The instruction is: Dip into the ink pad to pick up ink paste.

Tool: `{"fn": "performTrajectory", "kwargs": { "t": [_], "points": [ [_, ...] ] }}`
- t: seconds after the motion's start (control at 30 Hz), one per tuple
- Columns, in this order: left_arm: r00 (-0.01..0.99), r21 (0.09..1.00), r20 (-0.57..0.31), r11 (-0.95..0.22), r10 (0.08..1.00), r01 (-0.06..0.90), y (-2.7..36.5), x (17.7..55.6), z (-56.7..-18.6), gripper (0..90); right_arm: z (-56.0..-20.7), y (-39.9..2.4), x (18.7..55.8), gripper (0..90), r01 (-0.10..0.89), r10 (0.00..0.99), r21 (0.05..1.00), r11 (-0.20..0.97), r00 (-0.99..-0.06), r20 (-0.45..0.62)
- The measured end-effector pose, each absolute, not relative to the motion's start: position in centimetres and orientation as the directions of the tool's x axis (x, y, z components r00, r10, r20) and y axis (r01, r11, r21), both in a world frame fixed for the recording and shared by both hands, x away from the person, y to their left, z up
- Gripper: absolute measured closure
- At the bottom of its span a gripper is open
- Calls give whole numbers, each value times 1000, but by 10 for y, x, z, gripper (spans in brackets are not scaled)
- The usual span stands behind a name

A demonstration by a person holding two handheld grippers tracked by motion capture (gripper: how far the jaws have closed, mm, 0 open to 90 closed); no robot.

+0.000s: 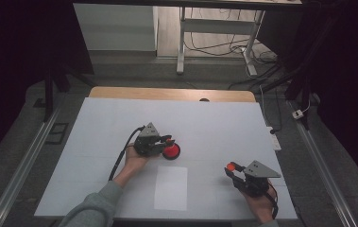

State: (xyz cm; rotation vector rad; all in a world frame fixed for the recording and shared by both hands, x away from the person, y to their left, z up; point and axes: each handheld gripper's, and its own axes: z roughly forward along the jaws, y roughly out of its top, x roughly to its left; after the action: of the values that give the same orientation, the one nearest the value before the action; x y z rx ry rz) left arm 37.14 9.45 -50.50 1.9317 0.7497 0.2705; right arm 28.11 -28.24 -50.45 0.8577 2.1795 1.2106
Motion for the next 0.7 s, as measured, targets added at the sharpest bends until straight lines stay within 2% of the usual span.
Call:
{"fn": "performTrajectory", "kwargs": {
  "t": [0.7],
  "points": [
    [777,836,-132,-351,616,421,86,378,-522,720,-505,-284,283,645,287,727,865,412,-676,-122]
  ]
}}
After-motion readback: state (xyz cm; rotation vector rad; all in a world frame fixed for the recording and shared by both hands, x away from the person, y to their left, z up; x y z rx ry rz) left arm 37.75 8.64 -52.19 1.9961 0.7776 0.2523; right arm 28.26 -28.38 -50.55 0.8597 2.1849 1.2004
